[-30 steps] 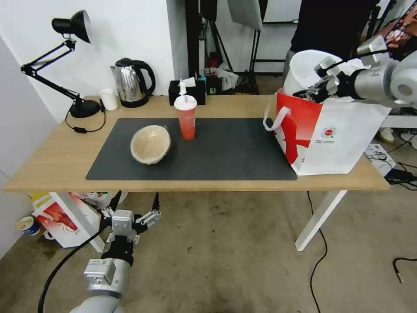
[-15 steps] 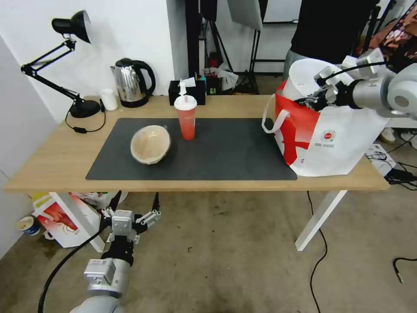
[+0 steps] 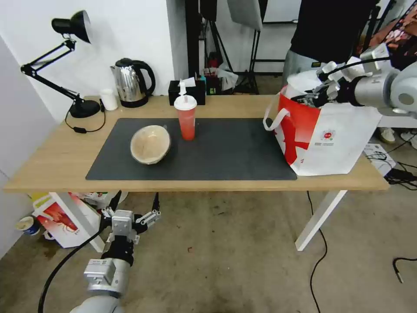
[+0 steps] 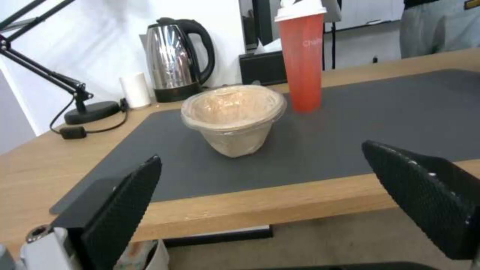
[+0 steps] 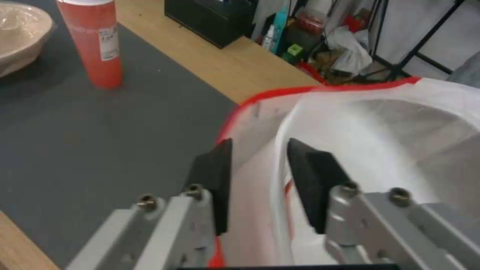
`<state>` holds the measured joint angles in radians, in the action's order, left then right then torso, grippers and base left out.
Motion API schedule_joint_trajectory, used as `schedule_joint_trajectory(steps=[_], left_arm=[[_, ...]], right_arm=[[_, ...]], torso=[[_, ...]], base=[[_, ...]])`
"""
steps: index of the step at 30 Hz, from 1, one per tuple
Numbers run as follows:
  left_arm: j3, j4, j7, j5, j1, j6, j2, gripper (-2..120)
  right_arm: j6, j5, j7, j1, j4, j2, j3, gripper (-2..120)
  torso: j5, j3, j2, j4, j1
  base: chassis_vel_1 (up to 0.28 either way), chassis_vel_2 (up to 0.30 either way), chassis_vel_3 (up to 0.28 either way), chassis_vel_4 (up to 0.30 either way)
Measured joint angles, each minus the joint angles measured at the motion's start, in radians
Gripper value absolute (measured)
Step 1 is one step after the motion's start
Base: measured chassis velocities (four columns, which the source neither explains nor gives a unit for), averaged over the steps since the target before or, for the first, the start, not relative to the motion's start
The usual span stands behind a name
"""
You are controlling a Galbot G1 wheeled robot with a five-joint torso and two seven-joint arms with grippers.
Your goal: Pick up the trash from the table and place it into the takeout bag.
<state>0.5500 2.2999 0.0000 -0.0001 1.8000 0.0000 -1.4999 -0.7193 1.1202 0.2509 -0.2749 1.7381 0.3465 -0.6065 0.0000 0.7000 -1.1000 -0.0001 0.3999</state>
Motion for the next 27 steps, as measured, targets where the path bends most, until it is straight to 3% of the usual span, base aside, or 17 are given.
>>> schedule_joint_trajectory(steps=[16, 27], left_arm=[[0.0, 0.0, 0.0, 0.0, 0.0, 0.0, 0.0, 100], [0.0, 0.0, 0.0, 0.0, 0.0, 0.0, 0.0, 100]], right_arm=[[-0.001, 0.001, -0.009, -0.012, -0.007, 0.017, 0.0, 94], [-0.001, 0.02, -0.021, -0.027, -0.002, 0.027, 0.01, 100]], torso=[[0.0, 0.0, 0.0, 0.0, 0.0], [0.0, 0.0, 0.0, 0.0001, 0.0]], base=[[0.0, 0.0, 0.0, 0.0], [0.0, 0.0, 0.0, 0.0]])
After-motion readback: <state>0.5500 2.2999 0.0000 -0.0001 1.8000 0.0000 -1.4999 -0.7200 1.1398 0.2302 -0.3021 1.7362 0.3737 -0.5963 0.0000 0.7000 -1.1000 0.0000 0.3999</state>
